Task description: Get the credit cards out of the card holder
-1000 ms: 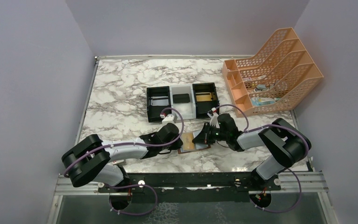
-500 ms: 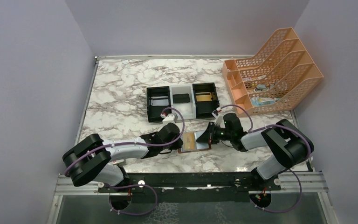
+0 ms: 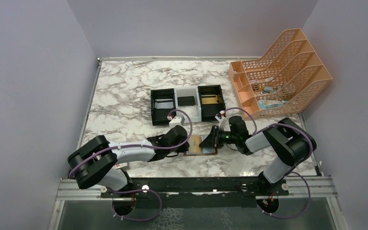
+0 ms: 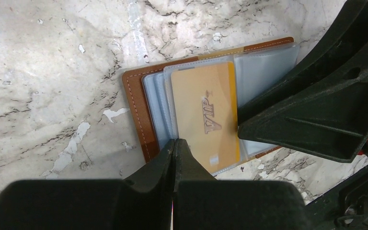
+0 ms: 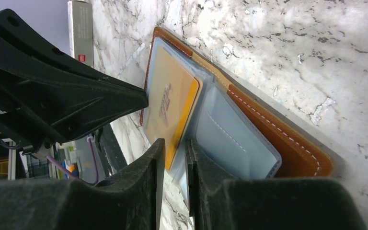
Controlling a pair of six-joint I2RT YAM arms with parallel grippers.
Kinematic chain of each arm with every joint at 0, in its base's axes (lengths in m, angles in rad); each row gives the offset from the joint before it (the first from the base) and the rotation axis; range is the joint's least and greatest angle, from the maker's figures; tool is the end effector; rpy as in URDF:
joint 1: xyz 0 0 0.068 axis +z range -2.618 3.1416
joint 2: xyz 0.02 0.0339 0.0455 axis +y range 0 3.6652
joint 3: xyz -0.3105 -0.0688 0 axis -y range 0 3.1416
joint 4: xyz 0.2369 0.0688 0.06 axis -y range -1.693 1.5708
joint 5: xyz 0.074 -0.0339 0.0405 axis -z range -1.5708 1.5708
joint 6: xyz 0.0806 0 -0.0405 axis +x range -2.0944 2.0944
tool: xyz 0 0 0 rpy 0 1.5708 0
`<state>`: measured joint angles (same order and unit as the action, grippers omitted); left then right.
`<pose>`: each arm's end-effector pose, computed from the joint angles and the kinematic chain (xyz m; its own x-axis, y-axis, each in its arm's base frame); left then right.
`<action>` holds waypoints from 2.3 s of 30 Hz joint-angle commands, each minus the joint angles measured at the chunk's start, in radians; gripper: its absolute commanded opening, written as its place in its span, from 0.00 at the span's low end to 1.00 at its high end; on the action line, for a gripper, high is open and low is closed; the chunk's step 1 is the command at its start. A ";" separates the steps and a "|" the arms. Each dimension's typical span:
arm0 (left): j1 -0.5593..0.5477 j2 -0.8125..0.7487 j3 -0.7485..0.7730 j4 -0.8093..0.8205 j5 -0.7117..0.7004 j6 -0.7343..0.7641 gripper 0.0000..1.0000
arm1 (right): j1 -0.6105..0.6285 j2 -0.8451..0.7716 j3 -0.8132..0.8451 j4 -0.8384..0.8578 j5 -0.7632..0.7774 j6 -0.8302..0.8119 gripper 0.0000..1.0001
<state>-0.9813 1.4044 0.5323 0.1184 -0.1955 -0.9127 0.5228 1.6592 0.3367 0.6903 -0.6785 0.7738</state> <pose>0.1678 -0.2228 0.1722 -0.8155 -0.1767 -0.5511 0.1495 0.8556 -0.4956 0.2122 0.1807 0.1271 -0.9444 0.0837 -0.3178 -0.2340 0.5078 0.8291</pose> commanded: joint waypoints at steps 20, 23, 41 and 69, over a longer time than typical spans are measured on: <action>-0.028 0.024 0.000 -0.078 -0.021 0.021 0.00 | 0.048 -0.196 -0.019 -0.171 0.218 -0.025 0.01; -0.028 0.018 -0.003 -0.080 -0.024 0.020 0.00 | 0.048 -0.206 -0.012 -0.194 0.222 -0.044 0.02; -0.036 0.065 0.017 -0.042 0.026 0.060 0.00 | 0.099 -0.009 0.076 -0.157 0.160 -0.081 0.23; -0.043 0.031 0.013 -0.112 -0.029 0.072 0.00 | 0.099 -0.210 0.049 -0.331 0.328 -0.122 0.02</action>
<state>-1.0164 1.4345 0.5648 0.0978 -0.2153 -0.8585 0.6163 1.4712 0.3954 0.3870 -0.3622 0.6746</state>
